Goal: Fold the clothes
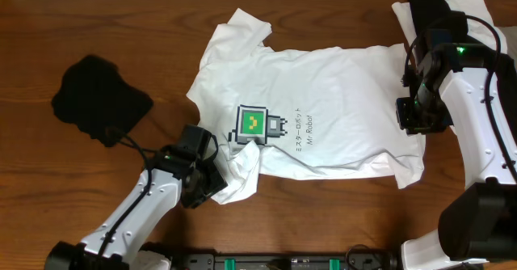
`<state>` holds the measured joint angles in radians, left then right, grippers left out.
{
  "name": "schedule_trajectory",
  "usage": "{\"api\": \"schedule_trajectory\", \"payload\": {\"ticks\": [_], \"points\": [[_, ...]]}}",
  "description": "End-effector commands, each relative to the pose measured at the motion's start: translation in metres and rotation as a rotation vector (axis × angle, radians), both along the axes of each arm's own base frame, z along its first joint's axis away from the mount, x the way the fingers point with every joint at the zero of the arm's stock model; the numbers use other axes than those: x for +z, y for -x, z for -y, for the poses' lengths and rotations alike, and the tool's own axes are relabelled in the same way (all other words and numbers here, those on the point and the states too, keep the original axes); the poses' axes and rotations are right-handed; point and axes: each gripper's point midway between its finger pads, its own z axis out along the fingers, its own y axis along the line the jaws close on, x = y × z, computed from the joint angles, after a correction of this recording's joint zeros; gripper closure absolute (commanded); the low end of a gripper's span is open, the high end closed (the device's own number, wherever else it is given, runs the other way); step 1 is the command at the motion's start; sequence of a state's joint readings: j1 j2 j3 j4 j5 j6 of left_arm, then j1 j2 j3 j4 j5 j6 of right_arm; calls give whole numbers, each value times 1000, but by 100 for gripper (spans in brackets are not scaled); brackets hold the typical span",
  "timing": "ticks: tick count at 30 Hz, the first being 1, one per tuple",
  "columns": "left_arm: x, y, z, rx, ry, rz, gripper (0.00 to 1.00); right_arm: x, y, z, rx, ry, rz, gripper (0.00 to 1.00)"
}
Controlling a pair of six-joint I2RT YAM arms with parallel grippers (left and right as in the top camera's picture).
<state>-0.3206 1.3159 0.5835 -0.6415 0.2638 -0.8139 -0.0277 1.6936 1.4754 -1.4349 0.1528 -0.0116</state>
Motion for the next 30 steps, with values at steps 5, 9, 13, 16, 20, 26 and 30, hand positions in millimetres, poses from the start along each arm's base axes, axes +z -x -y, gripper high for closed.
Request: {"api": "schedule_trajectory", "payload": {"ticks": [5,9,13,16,20,26,30], "points": [[-12,6,-5,84,-6,-76,47,1,2,2,-7,-4,1,75],[-13,2,-11,104,-21,-64,66,1,3,2,-6,-4,-4,75],[-13,2,-11,104,-21,-64,94,1,4,2,-6,-4,-7,75],[-13,2,-11,103,-21,-64,94,1,4,2,-7,-5,-10,75],[-13,4,-12,92,-24,-71,94,1,5,2,-7,-5,-12,75],[1,-10,-9,15,-16,10,94,1,9,3,-136,2,-9,77],[25,-32,-10,-31,-27,139,94,-1,5,0,-198,-32,11,75]]}}
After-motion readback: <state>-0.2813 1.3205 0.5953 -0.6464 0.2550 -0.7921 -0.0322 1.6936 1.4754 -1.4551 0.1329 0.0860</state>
